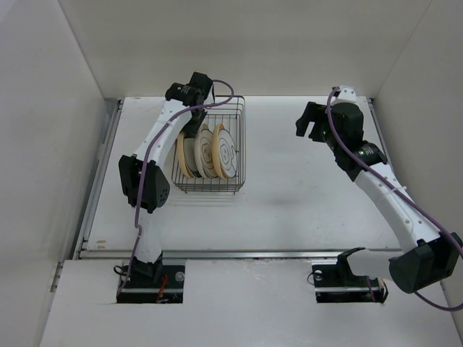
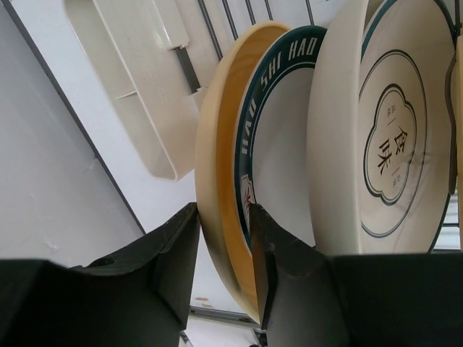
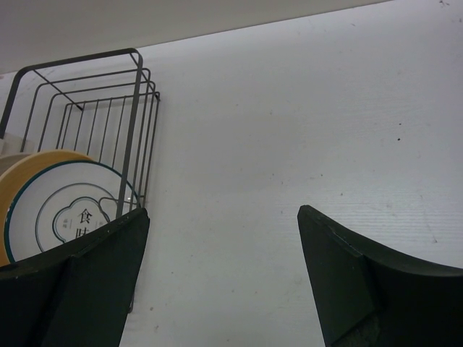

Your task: Unload the plates from the dish rack

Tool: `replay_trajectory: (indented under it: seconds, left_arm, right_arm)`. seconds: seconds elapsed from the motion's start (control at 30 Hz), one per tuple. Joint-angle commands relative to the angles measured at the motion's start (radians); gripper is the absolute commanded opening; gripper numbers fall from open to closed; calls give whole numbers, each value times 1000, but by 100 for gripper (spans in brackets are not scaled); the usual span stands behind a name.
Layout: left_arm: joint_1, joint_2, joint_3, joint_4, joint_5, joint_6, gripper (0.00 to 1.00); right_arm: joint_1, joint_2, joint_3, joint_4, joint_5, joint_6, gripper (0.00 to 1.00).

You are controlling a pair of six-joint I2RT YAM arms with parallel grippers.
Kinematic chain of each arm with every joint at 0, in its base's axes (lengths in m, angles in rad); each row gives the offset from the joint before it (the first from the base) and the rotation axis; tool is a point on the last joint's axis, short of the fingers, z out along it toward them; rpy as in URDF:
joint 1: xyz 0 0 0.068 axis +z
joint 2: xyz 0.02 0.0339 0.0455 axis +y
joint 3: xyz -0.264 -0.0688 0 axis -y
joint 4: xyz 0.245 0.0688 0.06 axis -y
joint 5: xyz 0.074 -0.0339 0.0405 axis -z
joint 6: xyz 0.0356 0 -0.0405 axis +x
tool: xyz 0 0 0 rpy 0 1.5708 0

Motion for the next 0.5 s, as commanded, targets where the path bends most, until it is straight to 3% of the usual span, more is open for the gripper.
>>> replay_trajectory:
  seconds: [0.0, 0.13, 0.3, 0.4, 0.47]
  left_arm:
    - [3, -61, 41, -39, -9, 5, 31]
    - [3, -70, 41, -39, -9, 5, 36]
    - [3, -88, 41, -28, 10, -4, 52]
    - [3, -99, 41, -5, -1, -4, 67]
    - [3, -99, 41, 16, -1, -4, 67]
  right_arm:
    - [10, -15, 18, 33, -8, -12, 89]
    - [10, -15, 18, 33, -8, -12, 89]
    - [10, -15, 18, 33, -8, -12, 89]
    - [10, -15, 18, 33, -18, -12, 89]
    - [10, -15, 18, 33, -18, -12, 89]
